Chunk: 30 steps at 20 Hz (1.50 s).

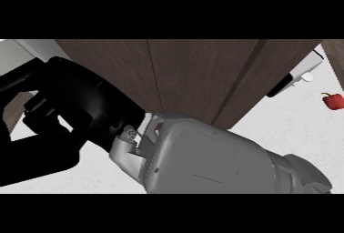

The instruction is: Pick up the wine, place it into the cabinet and close the cabinet

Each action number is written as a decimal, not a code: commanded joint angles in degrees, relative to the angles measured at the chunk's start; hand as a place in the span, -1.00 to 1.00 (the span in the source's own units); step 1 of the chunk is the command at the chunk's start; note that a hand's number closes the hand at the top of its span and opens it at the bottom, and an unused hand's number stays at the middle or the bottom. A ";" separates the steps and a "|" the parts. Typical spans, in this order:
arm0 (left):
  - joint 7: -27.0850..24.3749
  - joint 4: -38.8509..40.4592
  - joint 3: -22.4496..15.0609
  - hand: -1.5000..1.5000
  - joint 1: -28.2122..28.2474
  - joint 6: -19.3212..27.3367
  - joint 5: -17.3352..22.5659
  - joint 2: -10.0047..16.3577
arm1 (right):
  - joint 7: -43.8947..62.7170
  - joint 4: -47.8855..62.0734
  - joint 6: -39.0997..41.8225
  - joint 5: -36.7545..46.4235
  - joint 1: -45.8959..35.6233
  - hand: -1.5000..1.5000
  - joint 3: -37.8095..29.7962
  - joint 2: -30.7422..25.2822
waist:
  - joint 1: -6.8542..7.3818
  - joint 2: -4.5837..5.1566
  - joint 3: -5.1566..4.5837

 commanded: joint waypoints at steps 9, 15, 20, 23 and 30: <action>2.47 3.73 5.16 -1.00 -1.57 -2.76 2.61 0.88 | -7.13 27.21 18.40 -17.65 -7.78 1.00 -6.03 0.07 | -1.20 0.00 0.02; 1.95 0.39 6.75 -1.00 3.38 -4.07 1.99 -0.72 | -17.15 37.80 21.46 -9.03 -6.65 1.00 -10.80 -2.47 | -1.67 -0.19 0.10; 4.03 2.41 8.42 -1.00 -0.05 -4.90 3.95 1.54 | -20.09 40.75 21.60 -8.69 -6.01 1.00 -11.42 -5.19 | -2.61 0.37 0.04; 4.63 0.09 6.52 -1.00 0.22 -4.90 3.86 0.94 | -21.68 41.43 23.37 -8.98 -4.61 1.00 -11.94 -7.43 | -2.84 0.68 0.07; 6.52 -3.15 5.06 -1.00 -0.92 -3.71 5.15 0.96 | -25.34 42.54 23.23 -9.47 -2.12 1.00 -12.71 -9.05 | -3.78 0.99 0.17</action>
